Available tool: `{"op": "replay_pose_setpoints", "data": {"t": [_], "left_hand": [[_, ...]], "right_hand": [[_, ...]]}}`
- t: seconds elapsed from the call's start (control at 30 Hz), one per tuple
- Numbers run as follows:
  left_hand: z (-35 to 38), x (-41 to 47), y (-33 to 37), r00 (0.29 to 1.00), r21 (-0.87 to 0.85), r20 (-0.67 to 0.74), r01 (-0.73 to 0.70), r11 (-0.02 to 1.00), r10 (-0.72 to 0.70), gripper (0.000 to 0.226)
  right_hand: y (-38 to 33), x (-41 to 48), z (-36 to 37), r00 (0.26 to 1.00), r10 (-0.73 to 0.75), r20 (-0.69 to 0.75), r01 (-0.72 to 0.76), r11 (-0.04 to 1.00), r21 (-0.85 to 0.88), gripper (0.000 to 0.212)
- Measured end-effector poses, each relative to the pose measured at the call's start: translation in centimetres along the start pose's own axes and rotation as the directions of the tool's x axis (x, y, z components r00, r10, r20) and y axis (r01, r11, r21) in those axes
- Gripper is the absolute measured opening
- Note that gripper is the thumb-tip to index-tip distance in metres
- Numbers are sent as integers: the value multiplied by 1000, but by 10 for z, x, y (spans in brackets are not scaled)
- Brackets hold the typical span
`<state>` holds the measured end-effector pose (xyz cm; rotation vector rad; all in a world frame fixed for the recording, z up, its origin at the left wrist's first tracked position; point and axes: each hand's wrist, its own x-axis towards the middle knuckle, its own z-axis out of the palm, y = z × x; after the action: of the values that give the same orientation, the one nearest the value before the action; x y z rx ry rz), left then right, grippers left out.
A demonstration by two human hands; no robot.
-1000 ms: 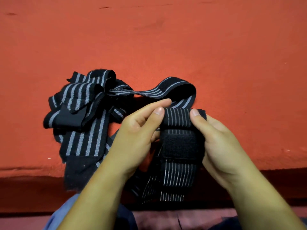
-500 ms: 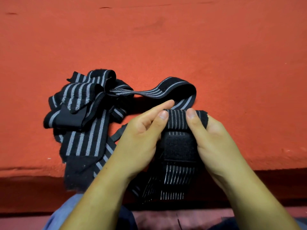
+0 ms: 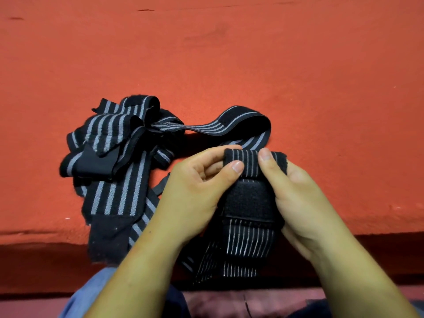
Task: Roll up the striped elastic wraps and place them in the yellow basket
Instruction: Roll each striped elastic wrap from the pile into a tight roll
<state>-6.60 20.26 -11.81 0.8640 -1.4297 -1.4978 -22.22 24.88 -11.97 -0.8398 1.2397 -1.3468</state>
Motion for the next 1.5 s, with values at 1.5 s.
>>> {"op": "replay_pose_setpoints", "data": {"t": [1.5], "left_hand": [[12,-11,14,994,117,112,-1,993,-12,55]], "right_hand": [[-4,-9,15,994,-96,-54,103,983,150,39]]}}
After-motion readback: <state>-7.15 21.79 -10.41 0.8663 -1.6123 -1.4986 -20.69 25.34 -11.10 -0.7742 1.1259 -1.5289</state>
